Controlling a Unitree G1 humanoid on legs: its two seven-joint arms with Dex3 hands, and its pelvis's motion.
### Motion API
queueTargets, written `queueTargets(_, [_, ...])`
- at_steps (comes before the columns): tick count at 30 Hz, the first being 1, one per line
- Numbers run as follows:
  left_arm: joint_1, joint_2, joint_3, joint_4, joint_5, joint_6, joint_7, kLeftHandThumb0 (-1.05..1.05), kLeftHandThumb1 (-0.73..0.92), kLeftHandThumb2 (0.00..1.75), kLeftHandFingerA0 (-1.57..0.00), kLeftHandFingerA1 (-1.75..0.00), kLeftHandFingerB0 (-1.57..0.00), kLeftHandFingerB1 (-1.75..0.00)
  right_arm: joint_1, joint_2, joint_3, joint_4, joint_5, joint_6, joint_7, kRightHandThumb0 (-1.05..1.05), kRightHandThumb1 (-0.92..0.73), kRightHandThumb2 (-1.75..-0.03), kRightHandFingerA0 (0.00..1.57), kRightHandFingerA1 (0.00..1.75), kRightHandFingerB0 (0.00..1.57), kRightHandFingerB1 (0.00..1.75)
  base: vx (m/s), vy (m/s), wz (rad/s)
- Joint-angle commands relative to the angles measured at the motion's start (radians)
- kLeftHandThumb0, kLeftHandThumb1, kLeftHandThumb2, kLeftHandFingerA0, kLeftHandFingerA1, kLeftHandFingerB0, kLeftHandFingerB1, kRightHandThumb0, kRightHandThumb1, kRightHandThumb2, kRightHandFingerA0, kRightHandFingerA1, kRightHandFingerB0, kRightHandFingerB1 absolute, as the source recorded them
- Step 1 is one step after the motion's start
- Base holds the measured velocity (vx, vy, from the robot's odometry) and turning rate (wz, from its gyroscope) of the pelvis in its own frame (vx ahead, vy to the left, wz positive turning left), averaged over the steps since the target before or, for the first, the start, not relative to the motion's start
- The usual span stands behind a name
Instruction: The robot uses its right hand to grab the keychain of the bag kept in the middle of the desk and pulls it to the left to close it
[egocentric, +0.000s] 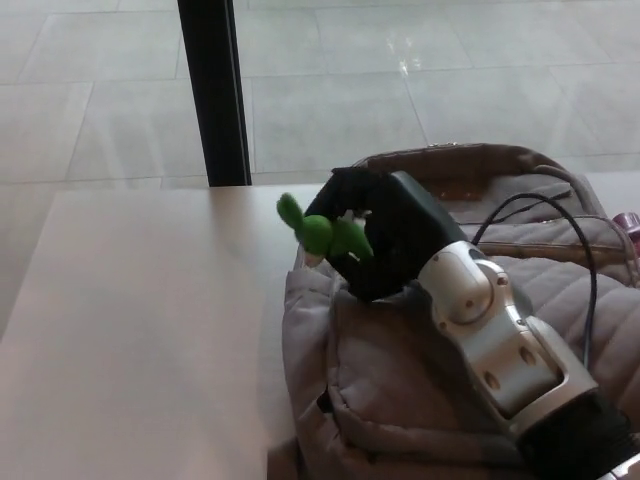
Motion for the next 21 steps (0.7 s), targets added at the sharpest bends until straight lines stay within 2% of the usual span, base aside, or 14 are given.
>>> queueTargets(1, [-0.005,-0.005,-0.01,-0.006,0.015,0.005,0.013,-1.05,0.82,0.81,-0.6,-1.18,-0.44,-1.11,-0.046,0.068,0.025,0.083,-0.025,0.013,-0.029,-0.23,-0.51,-1.13,0.78,1.73,0.69,1.5,0.0,0.0,0.0])
queueTargets(4, [-0.001,-0.008,-0.006,-0.013,0.005,-0.003,-0.021,-1.05,0.83,0.8,-0.56,-1.15,-0.39,-1.07,-0.073,0.121,0.013,0.153,-0.002,-0.009,-0.044,-0.21,-0.51,-1.15,0.79,1.75,0.71,1.57,0.0,0.0,0.0])
queueTargets(5, [-0.001,-0.009,-0.008,-0.016,0.007,-0.006,-0.025,-1.05,0.84,0.8,-0.57,-1.13,-0.38,-1.06,-0.089,0.143,0.017,0.189,-0.011,-0.012,-0.064,-0.24,-0.69,-0.84,0.74,1.66,0.68,1.1,0.0,0.0,0.0])
queueTargets(6, [0.0,-0.01,-0.009,-0.023,0.005,-0.002,-0.03,-1.05,0.84,0.8,-0.56,-1.15,-0.38,-1.09,-0.112,0.175,0.041,0.246,-0.032,-0.044,-0.097,-0.22,-0.69,-0.81,0.73,1.37,0.65,0.69,0.0,0.0,0.0])
queueTargets(7, [0.002,-0.008,-0.016,-0.026,0.013,-0.01,-0.029,-1.05,0.85,0.82,-0.57,-1.15,-0.38,-1.09,-0.125,0.196,0.039,0.273,-0.027,-0.043,-0.099,-0.22,-0.73,-0.69,0.75,1.14,0.63,0.59,0.0,0.0,0.0])
queueTargets(10, [0.002,-0.011,-0.016,-0.032,0.009,-0.004,-0.033,-1.05,0.84,0.81,-0.59,-1.16,-0.42,-1.1,-0.148,0.242,0.03,0.341,-0.022,-0.062,-0.123,-0.19,-0.66,-0.75,0.74,1.18,0.66,0.58,0.0,0.0,0.0])
queueTargets(11, [-0.001,-0.013,-0.022,-0.028,0.016,-0.004,-0.022,-1.05,0.86,0.8,-0.59,-1.14,-0.4,-1.07,-0.151,0.266,0.038,0.356,-0.026,-0.064,-0.13,-0.25,-0.67,-0.59,0.88,0.87,0.71,0.52,0.0,0.0,0.0])
queueTargets(13, [-0.003,-0.015,-0.024,-0.027,0.016,-0.001,-0.017,-1.05,0.83,0.79,-0.57,-1.18,-0.39,-1.1,-0.164,0.305,0.053,0.386,-0.025,-0.062,-0.132,-0.24,-0.71,-0.67,0.75,1.16,0.65,0.63,0.0,0.0,0.0])
queueTargets(15, [-0.006,-0.016,-0.028,-0.024,0.021,-0.001,-0.01,-1.05,0.84,0.8,-0.56,-1.19,-0.4,-1.11,-0.175,0.349,0.052,0.405,0.003,-0.053,-0.106,-0.26,-0.73,-0.69,0.73,1.1,0.6,0.6,0.0,0.0,0.0])
queueTargets(16, [-0.009,-0.017,-0.028,-0.022,0.02,0.0,-0.011,-1.05,0.83,0.79,-0.57,-1.19,-0.4,-1.11,-0.179,0.358,0.075,0.412,-0.016,-0.065,-0.121,-0.26,-0.69,-0.81,0.72,1.3,0.68,0.79,0.0,0.0,0.0])
queueTargets(17, [-0.007,-0.016,-0.038,-0.028,0.03,-0.01,-0.006,-1.05,0.84,0.81,-0.59,-1.19,-0.41,-1.12,-0.185,0.363,0.087,0.42,-0.022,-0.075,-0.119,-0.26,-0.68,-0.86,0.65,1.13,0.69,0.78,0.0,0.0,0.0])
queueTargets(18, [-0.007,-0.017,-0.041,-0.03,0.031,-0.01,-0.008,-1.05,0.83,0.82,-0.58,-1.19,-0.4,-1.11,-0.187,0.377,0.092,0.424,-0.02,-0.071,-0.124,-0.27,-0.66,-0.93,0.67,1.6,0.71,1.1,0.0,0.0,0.0])
queueTargets(19, [-0.011,-0.018,-0.039,-0.026,0.027,-0.002,-0.01,-1.05,0.84,0.81,-0.56,-1.17,-0.41,-1.09,-0.182,0.386,0.094,0.43,-0.014,-0.093,-0.131,-0.23,-0.6,-1.0,0.82,1.72,0.76,1.21,0.0,0.0,0.0])
queueTargets(21, [-0.01,-0.017,-0.037,-0.025,0.022,-0.006,-0.018,-1.05,0.84,0.81,-0.57,-1.16,-0.43,-1.08,-0.179,0.386,0.119,0.414,-0.024,-0.08,-0.118,-0.23,-0.62,-0.93,0.87,1.59,0.76,0.94,0.0,0.0,0.0])
